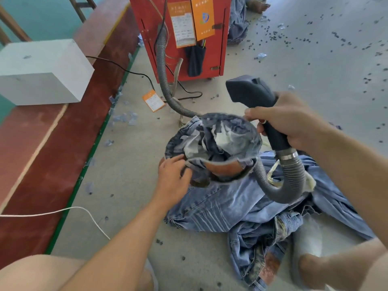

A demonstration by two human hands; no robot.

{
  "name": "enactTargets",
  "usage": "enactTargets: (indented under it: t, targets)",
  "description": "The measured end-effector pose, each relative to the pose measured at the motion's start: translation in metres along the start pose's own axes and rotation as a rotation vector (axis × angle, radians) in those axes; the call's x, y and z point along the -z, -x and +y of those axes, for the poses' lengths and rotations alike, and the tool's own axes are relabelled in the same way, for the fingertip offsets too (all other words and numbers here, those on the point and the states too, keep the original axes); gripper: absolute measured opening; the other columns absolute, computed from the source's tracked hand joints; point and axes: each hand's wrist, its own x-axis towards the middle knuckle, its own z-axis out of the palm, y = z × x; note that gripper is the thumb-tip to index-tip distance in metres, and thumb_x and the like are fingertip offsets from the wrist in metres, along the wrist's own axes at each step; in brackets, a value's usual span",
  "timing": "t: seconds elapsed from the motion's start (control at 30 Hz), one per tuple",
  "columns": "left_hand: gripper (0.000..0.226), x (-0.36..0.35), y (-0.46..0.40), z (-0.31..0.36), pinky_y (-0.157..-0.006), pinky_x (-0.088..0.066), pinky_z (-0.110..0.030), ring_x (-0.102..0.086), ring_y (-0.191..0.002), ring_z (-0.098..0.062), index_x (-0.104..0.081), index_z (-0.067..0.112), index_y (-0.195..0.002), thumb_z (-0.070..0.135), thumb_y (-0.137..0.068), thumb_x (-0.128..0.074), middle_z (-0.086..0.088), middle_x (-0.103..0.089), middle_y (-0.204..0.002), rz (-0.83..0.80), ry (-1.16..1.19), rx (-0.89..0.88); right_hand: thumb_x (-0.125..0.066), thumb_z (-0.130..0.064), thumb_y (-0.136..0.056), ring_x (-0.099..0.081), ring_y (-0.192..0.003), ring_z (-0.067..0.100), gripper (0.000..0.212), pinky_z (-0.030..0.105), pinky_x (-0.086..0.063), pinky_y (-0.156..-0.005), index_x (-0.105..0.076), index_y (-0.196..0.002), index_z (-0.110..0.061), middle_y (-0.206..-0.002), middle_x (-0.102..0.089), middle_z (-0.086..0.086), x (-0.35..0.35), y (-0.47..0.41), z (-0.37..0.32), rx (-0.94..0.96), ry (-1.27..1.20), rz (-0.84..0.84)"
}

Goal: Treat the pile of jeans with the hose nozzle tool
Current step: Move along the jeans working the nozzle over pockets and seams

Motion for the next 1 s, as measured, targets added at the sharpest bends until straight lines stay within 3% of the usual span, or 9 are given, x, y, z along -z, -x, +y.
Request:
enactTargets:
  t: [0.1,0.2,0.3,0.47,0.57,0.7,0.8,0.93,1.0]
  targets:
    - [0.03,0.022,-0.01,0.006,-0.062,-0.042,-0.035,-0.062,-0.07,-0.027,-0.065,0.01,-0.074,0.027,-0.096,-0.053,-0.003,-0.068,-0.071,0.126,0.388,0.385,-0.079,-0.019,-0.088,-0.064,-0.048,0.013,0.022,0.028,-0.053,-0.049,-0.063,-0.103,-0.017,-0.064,-0.074,0.0,0.007,0.002,-0.005,0.11,0.214,0.037]
    - [0.027,0.028,-0.007,0.005,-0.053,-0.049,-0.024,-0.065,-0.057,-0.011,-0.068,0.014,-0.072,0.021,-0.095,-0.056,0.004,-0.071,-0.065,0.202,0.75,0.563,-0.076,-0.025,-0.09,-0.063,-0.042,0.006,0.019,0.025,-0.046,-0.047,-0.058,-0.093,-0.027,-0.057,-0.07,-0.005,0.022,0.005,-0.005,0.228,0.457,0.075]
    - [0.038,0.024,0.003,0.004,-0.052,-0.05,-0.027,-0.065,-0.054,-0.015,-0.069,0.019,-0.063,0.021,-0.099,-0.056,0.0,-0.07,-0.065,0.137,0.972,0.67,-0.078,-0.025,-0.088,-0.063,-0.047,-0.004,0.028,0.025,-0.04,-0.05,-0.052,-0.083,-0.032,-0.055,-0.067,-0.012,0.032,0.008,-0.006,0.318,0.582,0.084]
    - [0.03,0.02,0.017,-0.002,-0.056,-0.056,-0.03,-0.074,-0.073,-0.019,-0.073,0.017,-0.098,0.014,-0.103,-0.044,-0.008,-0.077,-0.089,-0.064,0.947,0.589,-0.08,-0.03,-0.085,-0.059,-0.051,0.006,0.03,0.027,-0.035,-0.052,-0.05,-0.088,-0.029,-0.068,-0.059,-0.006,0.037,0.016,0.0,0.397,0.737,0.091]
    - [0.029,0.022,0.021,-0.006,-0.073,-0.055,-0.036,-0.068,-0.091,-0.028,-0.07,0.006,-0.109,0.018,-0.098,-0.045,-0.015,-0.075,-0.103,-0.168,1.004,0.548,-0.078,-0.036,-0.085,-0.058,-0.062,0.011,0.027,0.029,-0.038,-0.054,-0.056,-0.097,-0.025,-0.073,-0.06,-0.007,0.038,0.025,0.01,0.405,0.862,-0.025]
    - [0.076,0.028,0.01,-0.012,-0.111,-0.046,-0.052,-0.057,-0.129,-0.045,-0.057,-0.006,-0.139,0.054,-0.095,-0.043,-0.031,-0.06,-0.137,-0.289,1.354,0.673,-0.074,-0.04,-0.089,-0.059,-0.065,0.007,0.023,0.028,-0.042,-0.055,-0.055,-0.102,-0.033,-0.075,-0.062,-0.011,0.04,0.034,0.022,0.407,0.941,-0.097]
    - [0.097,0.021,-0.005,0.004,-0.113,-0.044,-0.059,-0.055,-0.134,-0.043,-0.063,0.009,-0.139,0.087,-0.09,-0.034,-0.024,-0.062,-0.14,-0.551,1.26,0.748,-0.072,-0.039,-0.091,-0.059,-0.062,0.011,0.025,0.03,-0.042,-0.054,-0.053,-0.104,-0.029,-0.072,-0.061,-0.008,0.046,0.031,0.027,0.394,0.95,-0.068]
    - [0.027,0.002,-0.026,0.023,-0.103,-0.052,-0.059,-0.068,-0.11,-0.043,-0.067,0.005,-0.125,0.014,-0.1,-0.065,-0.02,-0.074,-0.114,-0.399,0.852,0.662,-0.069,-0.041,-0.089,-0.06,-0.065,0.017,0.027,0.038,-0.048,-0.059,-0.051,-0.103,-0.028,-0.075,-0.062,-0.003,0.052,0.025,0.031,0.374,0.934,-0.025]
    - [0.03,0.006,-0.039,0.02,-0.092,-0.055,-0.048,-0.063,-0.098,-0.04,-0.073,0.005,-0.103,-0.014,-0.086,-0.058,-0.02,-0.071,-0.098,-0.239,0.875,0.539,-0.067,-0.043,-0.087,-0.059,-0.065,0.015,0.026,0.037,-0.046,-0.058,-0.05,-0.101,-0.03,-0.075,-0.062,-0.004,0.057,0.023,0.032,0.381,0.912,-0.008]
